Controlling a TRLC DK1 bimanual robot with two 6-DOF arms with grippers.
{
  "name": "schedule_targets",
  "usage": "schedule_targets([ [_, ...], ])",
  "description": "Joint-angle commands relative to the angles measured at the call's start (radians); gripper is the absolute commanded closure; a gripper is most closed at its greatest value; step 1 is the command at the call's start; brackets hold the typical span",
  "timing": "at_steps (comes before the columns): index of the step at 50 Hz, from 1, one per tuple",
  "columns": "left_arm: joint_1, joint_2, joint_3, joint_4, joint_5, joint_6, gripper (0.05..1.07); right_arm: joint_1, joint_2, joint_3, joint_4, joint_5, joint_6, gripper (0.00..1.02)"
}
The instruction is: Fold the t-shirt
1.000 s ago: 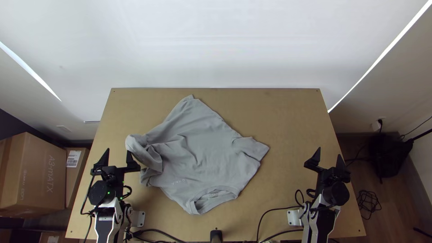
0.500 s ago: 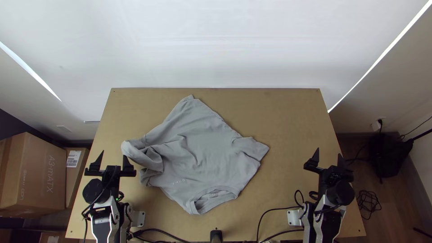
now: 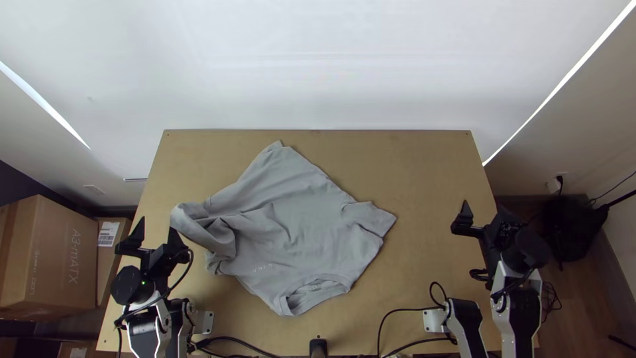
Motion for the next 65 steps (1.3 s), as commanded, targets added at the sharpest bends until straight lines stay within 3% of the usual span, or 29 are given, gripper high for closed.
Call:
schedule_targets([
  [1, 0.035, 0.068, 0.084, -0.026, 0.004, 0.066, 0.09, 0.064, 0.073, 0.084, -0.059, 0.003, 0.044, 0.04],
  [12, 0.114, 0.262, 0.232, -0.144, 0.006, 0.123, 0.09, 0.168, 0.164, 0.188, -0.152, 0.011, 0.087, 0.04],
  [21, 0.145, 0.390, 0.378, -0.351, 0.008, 0.078, 0.09, 0.239, 0.250, 0.233, -0.258, 0.014, 0.147, 0.04],
  [26, 0.140, 0.462, 0.453, -0.452, 0.009, -0.064, 0.09, 0.280, 0.331, 0.244, -0.333, 0.009, 0.210, 0.04],
  [35, -0.010, 0.647, 0.651, -0.664, 0.014, -0.509, 0.09, 0.387, 0.394, 0.244, -0.398, -0.003, 0.323, 0.04],
  [40, -0.096, 0.745, 0.748, -0.728, 0.020, -0.719, 0.09, 0.443, 0.401, 0.244, -0.419, -0.025, 0.458, 0.04],
  [47, -0.165, 0.831, 0.843, -0.747, 0.066, -0.926, 0.09, 0.532, 0.418, 0.227, -0.421, -0.071, 0.595, 0.04],
  [53, -0.180, 0.898, 0.918, -0.760, 0.144, -1.045, 0.09, 0.542, 0.501, 0.228, -0.464, -0.161, 0.674, 0.04],
  [60, -0.186, 0.953, 0.967, -0.747, 0.172, -1.097, 0.10, 0.542, 0.582, 0.196, -0.493, -0.302, 0.745, 0.04],
  [65, -0.186, 0.992, 1.002, -0.737, 0.205, -1.135, 0.10, 0.548, 0.612, 0.171, -0.494, -0.357, 0.751, 0.04],
])
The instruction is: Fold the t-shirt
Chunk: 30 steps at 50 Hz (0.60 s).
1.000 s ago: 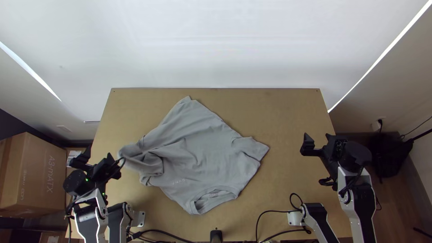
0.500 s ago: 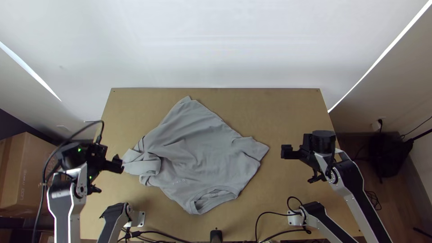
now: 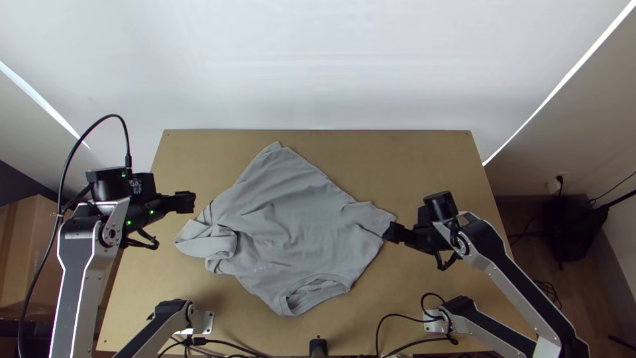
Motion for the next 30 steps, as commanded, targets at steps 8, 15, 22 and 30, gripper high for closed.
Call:
schedule_targets([
  [8, -0.006, 0.095, 0.093, 0.026, 0.061, -0.106, 0.10, 0.057, 0.108, -0.036, -0.004, -0.053, 0.052, 0.10],
  [15, -0.001, 0.101, 0.098, 0.036, 0.124, -0.154, 0.10, 0.061, 0.199, -0.036, 0.011, -0.062, 0.044, 0.21],
  [22, 0.031, 0.101, 0.078, 0.039, 0.260, -0.187, 0.10, 0.069, 0.284, -0.039, 0.039, -0.071, 0.026, 0.22],
  [30, 0.042, 0.112, 0.073, 0.056, 0.262, -0.181, 0.10, 0.072, 0.338, -0.045, 0.108, -0.080, 0.024, 0.43],
])
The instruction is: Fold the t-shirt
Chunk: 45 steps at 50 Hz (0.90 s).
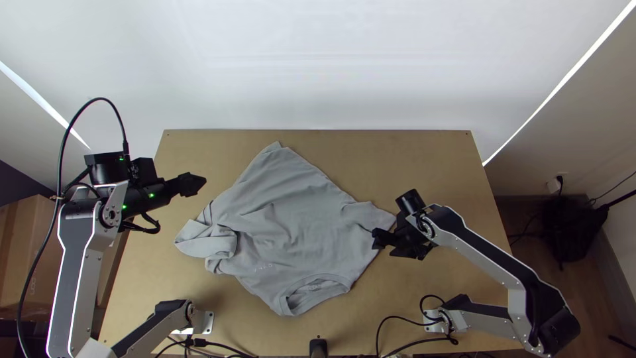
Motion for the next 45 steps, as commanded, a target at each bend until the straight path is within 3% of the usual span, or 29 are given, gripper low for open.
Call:
schedule_targets([
  [1, 0.008, 0.016, 0.003, 0.011, 0.016, -0.018, 0.10, 0.012, 0.036, -0.028, 0.038, -0.011, 0.000, 0.49],
  [4, 0.008, 0.019, 0.002, 0.013, 0.016, -0.015, 0.10, 0.006, 0.053, -0.028, 0.067, -0.011, 0.009, 0.60],
  [14, 0.010, 0.049, 0.008, 0.027, 0.016, 0.000, 0.10, 0.009, 0.124, -0.028, 0.088, -0.030, 0.008, 0.62],
  [19, 0.013, 0.085, 0.025, 0.020, 0.016, 0.008, 0.10, 0.007, 0.138, -0.027, 0.119, -0.040, 0.003, 0.76],
  [22, 0.002, 0.114, 0.034, 0.010, 0.016, 0.026, 0.10, 0.000, 0.144, -0.024, 0.150, -0.040, 0.034, 1.00],
  [33, -0.046, 0.327, 0.221, -0.024, 0.015, 0.115, 0.11, -0.011, 0.056, -0.036, 0.193, -0.040, 0.047, 1.00],
  [45, -0.151, 0.718, 0.673, -0.064, -0.014, 0.164, 0.11, -0.045, 0.046, -0.028, 0.194, -0.040, 0.051, 1.00],
])
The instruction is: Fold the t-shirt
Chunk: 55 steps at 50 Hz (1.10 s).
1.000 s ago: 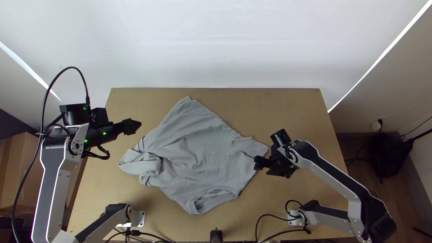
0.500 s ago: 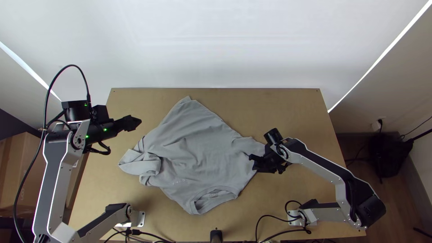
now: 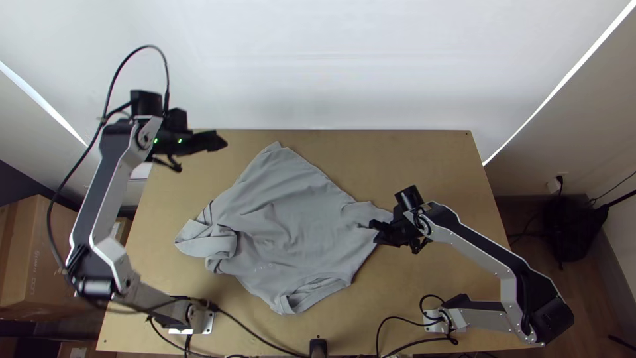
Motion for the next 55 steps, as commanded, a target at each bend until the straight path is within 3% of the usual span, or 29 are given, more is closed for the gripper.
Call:
schedule_targets([
  [1, -0.055, 0.175, 0.201, -0.030, -0.013, 0.040, 0.11, -0.010, -0.014, -0.009, 0.006, -0.009, 0.023, 1.00],
  [11, -0.155, 0.472, 0.516, -0.070, -0.104, 0.127, 0.11, -0.013, -0.037, -0.019, 0.005, -0.009, 0.022, 1.00],
  [20, -0.232, 0.590, 0.520, 0.010, -0.165, 0.198, 0.11, -0.040, -0.102, -0.017, 0.005, -0.009, 0.020, 1.00],
  [38, -0.285, 0.708, 0.517, 0.163, -0.243, 0.189, 0.11, -0.123, -0.261, -0.052, 0.011, -0.009, -0.027, 1.00],
  [52, -0.290, 0.781, 0.519, 0.292, -0.315, 0.193, 0.11, -0.135, -0.341, -0.095, 0.028, -0.009, -0.033, 1.00],
  [55, -0.289, 0.794, 0.519, 0.306, -0.317, 0.198, 0.16, -0.135, -0.349, -0.103, 0.028, -0.009, -0.033, 1.00],
])
